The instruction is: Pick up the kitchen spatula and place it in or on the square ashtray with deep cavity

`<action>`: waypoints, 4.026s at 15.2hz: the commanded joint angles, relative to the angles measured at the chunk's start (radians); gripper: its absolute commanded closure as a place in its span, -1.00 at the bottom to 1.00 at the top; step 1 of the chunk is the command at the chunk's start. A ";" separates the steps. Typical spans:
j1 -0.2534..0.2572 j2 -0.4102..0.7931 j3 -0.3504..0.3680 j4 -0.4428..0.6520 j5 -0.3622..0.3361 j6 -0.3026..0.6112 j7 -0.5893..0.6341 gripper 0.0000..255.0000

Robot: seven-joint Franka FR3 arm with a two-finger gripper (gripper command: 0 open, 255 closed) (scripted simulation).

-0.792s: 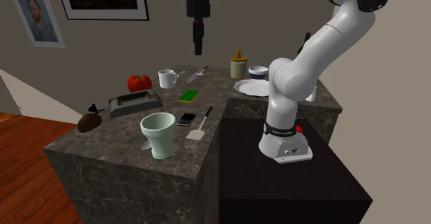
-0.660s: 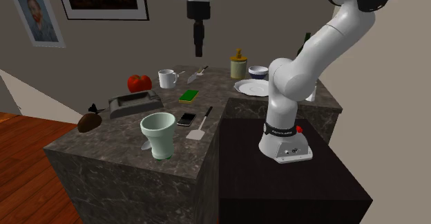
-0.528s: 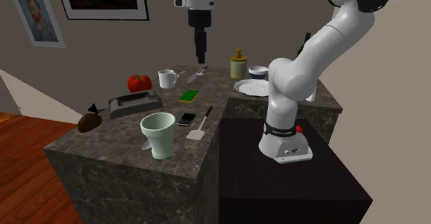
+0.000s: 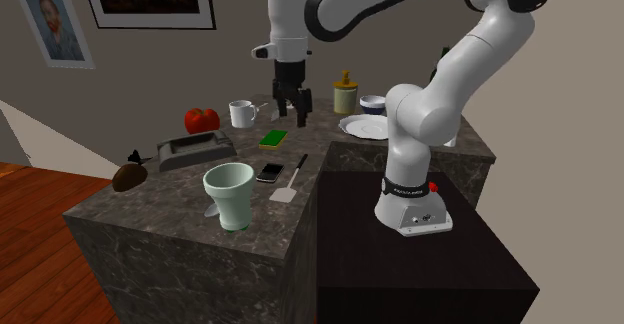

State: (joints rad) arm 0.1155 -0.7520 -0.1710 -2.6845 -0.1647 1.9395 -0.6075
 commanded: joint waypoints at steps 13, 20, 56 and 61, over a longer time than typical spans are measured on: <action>0.089 0.279 -0.262 -0.213 -0.233 0.481 -0.611 -1.00; 0.091 0.379 -0.286 -0.234 -0.246 0.602 -0.609 -1.00; 0.089 0.091 -0.209 -0.119 -0.189 0.201 -0.634 1.00; 0.107 0.160 -0.228 -0.025 -0.171 0.182 -0.663 1.00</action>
State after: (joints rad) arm 0.2157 -0.6301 -0.3877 -2.7411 -0.3400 2.1127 -1.2590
